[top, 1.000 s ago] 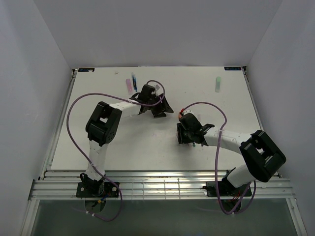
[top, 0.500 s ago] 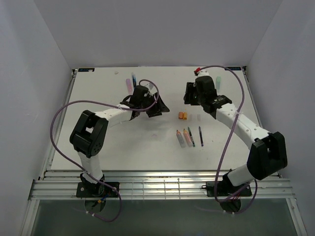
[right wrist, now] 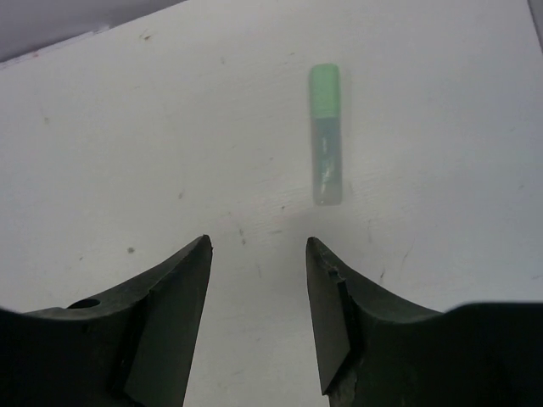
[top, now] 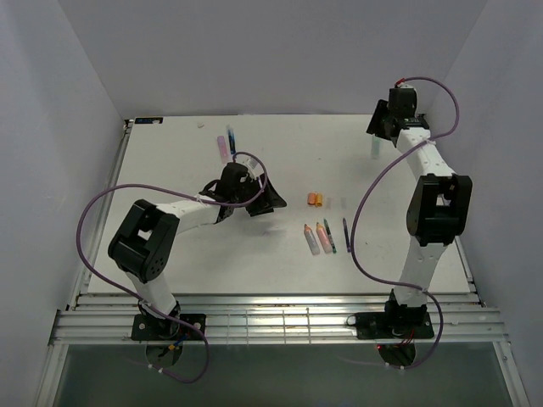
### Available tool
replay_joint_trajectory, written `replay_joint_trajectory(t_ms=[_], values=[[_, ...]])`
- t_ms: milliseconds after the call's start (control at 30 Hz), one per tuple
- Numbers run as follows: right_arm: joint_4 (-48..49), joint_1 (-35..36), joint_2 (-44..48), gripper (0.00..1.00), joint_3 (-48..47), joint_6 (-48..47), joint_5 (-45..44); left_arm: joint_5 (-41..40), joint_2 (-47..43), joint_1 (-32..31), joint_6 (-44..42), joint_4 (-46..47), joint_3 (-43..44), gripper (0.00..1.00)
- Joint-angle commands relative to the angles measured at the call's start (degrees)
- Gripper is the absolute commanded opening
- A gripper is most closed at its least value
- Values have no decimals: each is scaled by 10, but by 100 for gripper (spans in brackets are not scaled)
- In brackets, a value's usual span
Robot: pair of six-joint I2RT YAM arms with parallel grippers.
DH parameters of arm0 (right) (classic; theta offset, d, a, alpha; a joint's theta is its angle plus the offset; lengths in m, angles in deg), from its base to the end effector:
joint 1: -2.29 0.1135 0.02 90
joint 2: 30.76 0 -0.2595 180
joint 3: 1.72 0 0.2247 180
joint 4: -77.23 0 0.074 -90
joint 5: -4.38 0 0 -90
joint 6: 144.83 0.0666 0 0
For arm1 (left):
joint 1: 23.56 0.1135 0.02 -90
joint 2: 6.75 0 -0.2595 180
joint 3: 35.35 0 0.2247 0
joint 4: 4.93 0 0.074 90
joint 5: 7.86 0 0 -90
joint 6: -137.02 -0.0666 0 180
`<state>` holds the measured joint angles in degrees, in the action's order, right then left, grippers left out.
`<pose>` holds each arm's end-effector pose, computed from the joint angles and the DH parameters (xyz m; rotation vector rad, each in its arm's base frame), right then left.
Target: Open the pen caps
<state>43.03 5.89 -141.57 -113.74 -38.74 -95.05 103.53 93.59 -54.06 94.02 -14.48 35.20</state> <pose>0.4538 0.0176 0.2848 0.3274 2.1127 0.0248 0.3037 -0.2071 0.1709 -0.1350 2.4588 -1.0879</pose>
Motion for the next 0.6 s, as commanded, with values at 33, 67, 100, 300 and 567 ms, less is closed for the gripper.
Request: replay_joint_trajectory(t_ms=[33,67,100,300,567], values=[[-49,-26,-105,57,-112,-15,9,28,-41,-2,-1,31,-9,68],[-54,-29,-119,59,-124,-19,8,30,-41,-2,0,33,-11,68],[-61,-29,-132,60,-132,-26,3,30,-43,-2,0,33,-14,68],[-55,-47,-200,67,-173,-55,0,31,-40,-2,-9,36,-18,70],[-55,-56,-242,66,-192,-71,-1,43,0,-2,-2,50,-12,70]])
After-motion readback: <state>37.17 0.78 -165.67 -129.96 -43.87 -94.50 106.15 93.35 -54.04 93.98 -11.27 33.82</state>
